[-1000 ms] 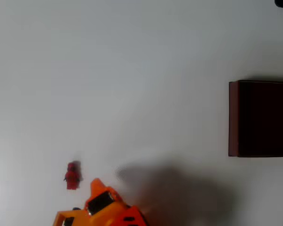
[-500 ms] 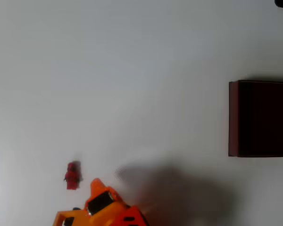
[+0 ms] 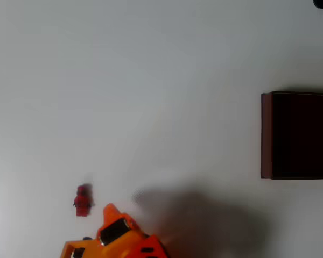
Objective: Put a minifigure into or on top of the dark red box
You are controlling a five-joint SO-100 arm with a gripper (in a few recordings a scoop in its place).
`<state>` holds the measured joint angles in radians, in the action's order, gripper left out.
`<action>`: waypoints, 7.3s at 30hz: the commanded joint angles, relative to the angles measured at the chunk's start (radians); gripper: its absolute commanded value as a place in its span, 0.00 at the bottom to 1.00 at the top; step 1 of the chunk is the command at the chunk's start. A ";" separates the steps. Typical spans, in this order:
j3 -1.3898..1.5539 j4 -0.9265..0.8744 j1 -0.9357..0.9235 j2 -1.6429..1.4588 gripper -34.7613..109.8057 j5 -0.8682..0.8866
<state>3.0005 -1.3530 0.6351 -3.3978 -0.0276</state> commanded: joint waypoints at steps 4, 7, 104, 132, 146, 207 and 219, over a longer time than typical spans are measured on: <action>0.018 -0.006 0.014 -0.012 0.24 -0.017; 0.018 -0.006 0.014 -0.012 0.24 -0.017; -0.534 -0.046 0.388 0.956 0.39 2.614; -0.603 0.270 0.348 1.333 0.38 2.523; -0.548 0.371 0.298 1.355 0.38 2.484; -0.364 0.500 0.328 1.301 0.36 2.553; -0.328 0.574 0.307 1.319 0.32 2.513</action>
<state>2.6477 -0.7869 0.9434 -2.0724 2.4943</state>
